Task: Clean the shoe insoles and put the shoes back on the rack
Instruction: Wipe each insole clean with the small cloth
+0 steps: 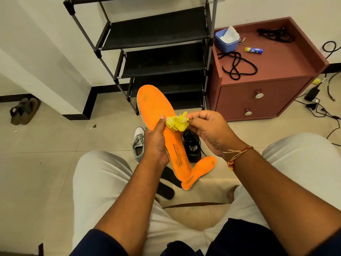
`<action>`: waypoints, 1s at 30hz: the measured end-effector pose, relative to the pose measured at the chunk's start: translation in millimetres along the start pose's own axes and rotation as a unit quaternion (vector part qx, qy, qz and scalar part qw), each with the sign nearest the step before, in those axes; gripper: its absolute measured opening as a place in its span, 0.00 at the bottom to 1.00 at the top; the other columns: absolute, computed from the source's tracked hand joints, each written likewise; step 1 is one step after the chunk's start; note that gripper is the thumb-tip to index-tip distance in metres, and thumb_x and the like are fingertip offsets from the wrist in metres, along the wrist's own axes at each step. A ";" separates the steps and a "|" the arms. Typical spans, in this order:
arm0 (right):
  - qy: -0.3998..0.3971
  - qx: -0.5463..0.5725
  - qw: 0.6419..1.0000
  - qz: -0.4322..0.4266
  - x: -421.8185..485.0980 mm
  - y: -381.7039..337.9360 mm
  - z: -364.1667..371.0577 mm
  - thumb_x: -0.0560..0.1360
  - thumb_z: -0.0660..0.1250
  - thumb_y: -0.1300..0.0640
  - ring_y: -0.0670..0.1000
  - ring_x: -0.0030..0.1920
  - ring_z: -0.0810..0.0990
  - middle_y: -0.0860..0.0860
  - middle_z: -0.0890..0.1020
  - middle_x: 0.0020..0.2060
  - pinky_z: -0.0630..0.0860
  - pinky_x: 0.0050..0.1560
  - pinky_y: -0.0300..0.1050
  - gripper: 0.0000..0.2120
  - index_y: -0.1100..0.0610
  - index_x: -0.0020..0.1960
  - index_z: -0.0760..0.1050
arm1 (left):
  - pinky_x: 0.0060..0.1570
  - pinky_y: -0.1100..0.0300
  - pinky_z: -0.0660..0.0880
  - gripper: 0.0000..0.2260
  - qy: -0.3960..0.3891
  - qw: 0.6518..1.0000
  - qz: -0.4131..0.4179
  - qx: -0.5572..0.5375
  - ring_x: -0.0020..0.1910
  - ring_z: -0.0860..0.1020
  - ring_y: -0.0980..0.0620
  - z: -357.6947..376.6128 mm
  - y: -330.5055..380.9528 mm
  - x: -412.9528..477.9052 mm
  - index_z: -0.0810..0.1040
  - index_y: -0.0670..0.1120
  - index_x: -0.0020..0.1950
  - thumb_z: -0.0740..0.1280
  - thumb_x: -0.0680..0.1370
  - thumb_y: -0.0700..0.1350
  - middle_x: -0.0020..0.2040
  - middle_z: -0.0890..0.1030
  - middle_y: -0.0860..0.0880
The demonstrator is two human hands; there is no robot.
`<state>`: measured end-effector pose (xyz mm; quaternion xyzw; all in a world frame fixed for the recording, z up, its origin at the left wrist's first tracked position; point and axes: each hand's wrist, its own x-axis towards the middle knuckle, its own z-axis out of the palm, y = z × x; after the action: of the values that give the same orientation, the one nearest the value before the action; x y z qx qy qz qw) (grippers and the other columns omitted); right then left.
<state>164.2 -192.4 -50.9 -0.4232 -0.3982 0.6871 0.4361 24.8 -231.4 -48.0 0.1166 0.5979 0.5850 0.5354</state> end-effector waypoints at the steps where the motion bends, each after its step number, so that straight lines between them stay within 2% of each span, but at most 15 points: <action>1: 0.008 0.011 1.000 0.004 -0.3 -0.7 0.8 0.78 0.65 0.67 0.57 0.56 0.83 0.59 0.85 0.49 0.79 0.59 0.48 0.08 0.61 0.46 0.83 | 0.30 0.55 0.81 0.05 0.002 1.000 0.000 -0.005 0.39 0.85 0.46 -0.1 0.5 0.0 0.77 0.51 0.53 0.69 0.81 0.49 0.46 0.85 0.45; 3: -0.004 0.007 1.000 -0.002 -1.6 -1.9 -0.2 0.79 0.66 0.63 0.55 0.55 0.83 0.58 0.85 0.48 0.79 0.59 0.48 0.07 0.61 0.47 0.83 | 0.30 0.55 0.81 0.06 -0.003 1.000 0.003 -0.008 0.39 0.85 0.46 0.3 0.8 -0.8 0.76 0.50 0.55 0.69 0.81 0.50 0.47 0.85 0.44; 6: -0.005 -0.142 0.989 -0.044 -4.3 -0.9 -1.9 0.73 0.74 0.52 0.49 0.49 0.85 0.52 0.86 0.46 0.81 0.52 0.43 0.11 0.60 0.48 0.84 | 0.30 0.57 0.80 0.07 -0.013 1.000 0.014 0.006 0.41 0.85 0.47 0.5 -1.4 -0.9 0.76 0.51 0.56 0.68 0.81 0.51 0.49 0.85 0.45; 8: 0.031 -0.243 0.967 -0.063 -3.7 4.5 0.3 0.69 0.79 0.51 0.47 0.43 0.84 0.49 0.85 0.41 0.81 0.45 0.40 0.11 0.56 0.44 0.81 | 0.34 0.55 0.81 0.06 -0.013 1.000 0.021 0.009 0.47 0.85 0.45 0.3 -2.4 0.2 0.77 0.52 0.55 0.68 0.81 0.51 0.50 0.85 0.46; 10: 0.049 -0.312 0.945 -0.086 -2.7 9.8 2.0 0.69 0.79 0.54 0.43 0.40 0.82 0.46 0.82 0.38 0.79 0.40 0.35 0.10 0.52 0.42 0.78 | 0.39 0.52 0.81 0.06 -0.013 1.000 0.024 0.002 0.50 0.84 0.43 0.1 -2.7 1.8 0.77 0.51 0.55 0.68 0.81 0.51 0.50 0.85 0.45; 12: 0.042 -0.298 0.947 -0.112 -0.5 11.4 0.7 0.71 0.77 0.59 0.44 0.42 0.83 0.47 0.82 0.39 0.81 0.42 0.38 0.10 0.51 0.44 0.76 | 0.38 0.51 0.82 0.05 -0.011 1.000 0.023 -0.008 0.45 0.85 0.44 -0.2 -1.9 2.4 0.77 0.51 0.54 0.69 0.81 0.51 0.47 0.86 0.46; 14: 0.029 -0.237 0.961 -0.136 2.3 10.0 -2.8 0.72 0.75 0.63 0.49 0.45 0.85 0.51 0.83 0.42 0.83 0.46 0.46 0.10 0.52 0.45 0.75 | 0.35 0.52 0.82 0.06 -0.010 1.000 0.019 -0.021 0.40 0.86 0.46 -1.0 -0.3 2.6 0.77 0.50 0.55 0.69 0.80 0.51 0.45 0.86 0.46; 16: 0.020 -0.159 0.977 -0.139 3.2 6.6 -3.6 0.73 0.73 0.67 0.52 0.49 0.85 0.53 0.83 0.46 0.83 0.50 0.48 0.09 0.55 0.45 0.77 | 0.36 0.49 0.84 0.10 -0.015 0.999 0.011 -0.037 0.40 0.86 0.44 -1.8 0.8 3.0 0.77 0.49 0.59 0.70 0.80 0.51 0.47 0.87 0.44; 20: 0.043 -0.032 0.995 -0.089 2.9 9.4 0.5 0.76 0.69 0.68 0.56 0.56 0.83 0.57 0.83 0.52 0.80 0.58 0.52 0.06 0.59 0.47 0.81 | 0.36 0.50 0.84 0.09 -0.034 0.999 0.001 -0.041 0.39 0.86 0.43 -1.4 -0.3 2.4 0.76 0.50 0.57 0.69 0.80 0.52 0.42 0.87 0.45; 23: 0.048 0.118 0.992 -0.024 1.6 8.2 4.7 0.80 0.64 0.66 0.58 0.59 0.82 0.62 0.82 0.56 0.79 0.61 0.51 0.08 0.66 0.56 0.79 | 0.39 0.48 0.84 0.11 -0.039 0.998 -0.002 -0.039 0.42 0.86 0.40 -0.6 -1.0 0.6 0.76 0.48 0.58 0.69 0.80 0.52 0.47 0.87 0.42; 24: 0.049 0.123 0.991 -0.023 0.6 6.9 5.7 0.80 0.66 0.64 0.57 0.58 0.82 0.61 0.83 0.55 0.79 0.60 0.49 0.09 0.66 0.57 0.79 | 0.41 0.47 0.84 0.12 -0.043 0.998 -0.002 -0.039 0.43 0.86 0.39 -0.1 -1.5 -0.1 0.77 0.48 0.59 0.69 0.80 0.52 0.50 0.86 0.40; 26: 0.063 0.033 0.996 -0.052 -2.0 5.6 7.8 0.76 0.72 0.59 0.54 0.55 0.84 0.57 0.85 0.51 0.81 0.53 0.46 0.11 0.63 0.56 0.79 | 0.42 0.46 0.84 0.11 -0.054 0.998 0.009 -0.031 0.44 0.86 0.40 0.9 -2.7 -1.9 0.77 0.47 0.60 0.69 0.80 0.50 0.54 0.85 0.38; 28: 0.076 -0.056 0.993 -0.071 -2.6 8.2 8.5 0.72 0.76 0.58 0.50 0.51 0.85 0.53 0.85 0.49 0.82 0.48 0.45 0.14 0.59 0.55 0.78 | 0.37 0.51 0.84 0.07 -0.060 0.998 0.020 -0.020 0.42 0.86 0.45 1.3 -3.7 -2.4 0.78 0.49 0.57 0.68 0.81 0.49 0.51 0.86 0.42; 30: 0.078 -0.093 0.989 -0.079 -0.9 11.9 6.8 0.71 0.77 0.59 0.50 0.50 0.85 0.54 0.85 0.50 0.83 0.49 0.47 0.16 0.59 0.56 0.77 | 0.36 0.53 0.83 0.08 -0.057 0.998 0.021 -0.016 0.43 0.87 0.46 1.0 -4.5 -1.8 0.78 0.49 0.57 0.68 0.81 0.49 0.50 0.86 0.44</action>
<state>155.0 -198.1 -59.3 -0.4816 -0.4568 0.5754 0.4779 28.5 -233.5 -50.5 0.1540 0.5541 0.5982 0.5580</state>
